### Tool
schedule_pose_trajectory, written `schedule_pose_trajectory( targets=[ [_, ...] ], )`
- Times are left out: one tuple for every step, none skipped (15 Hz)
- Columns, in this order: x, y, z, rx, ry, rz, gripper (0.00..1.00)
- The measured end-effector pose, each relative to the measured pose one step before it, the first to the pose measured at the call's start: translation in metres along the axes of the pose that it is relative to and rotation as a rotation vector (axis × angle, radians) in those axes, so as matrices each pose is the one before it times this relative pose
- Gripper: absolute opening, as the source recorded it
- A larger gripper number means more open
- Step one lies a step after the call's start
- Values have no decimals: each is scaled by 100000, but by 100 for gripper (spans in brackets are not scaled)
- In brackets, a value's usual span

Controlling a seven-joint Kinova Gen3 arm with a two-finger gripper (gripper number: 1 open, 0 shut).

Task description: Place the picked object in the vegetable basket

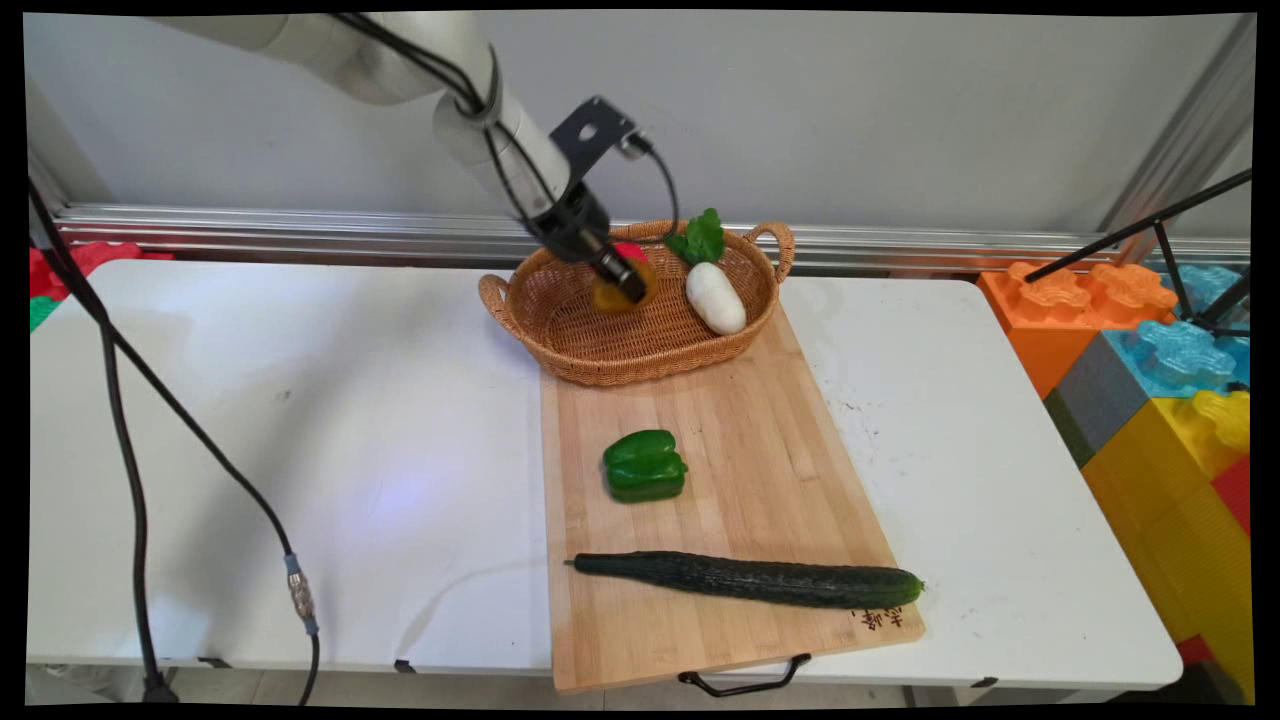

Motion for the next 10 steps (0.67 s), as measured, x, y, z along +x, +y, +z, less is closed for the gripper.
schedule_pose_trajectory(
  targets=[
    [-677,-427,525,-463,-1237,-682,0],
    [-387,-253,325,-316,-713,-347,0],
    [-622,-370,572,-857,-1160,-485,0],
    [-449,-278,381,-709,-685,-257,0],
    [-444,-250,410,-919,-610,-121,0],
    [-293,-214,243,-690,-164,128,0],
    [-133,-126,139,-516,42,235,100],
    [33,-108,33,-435,417,385,100],
    [104,-10,-74,-341,361,347,100],
    [158,82,-176,-350,469,185,100]
  ],
)
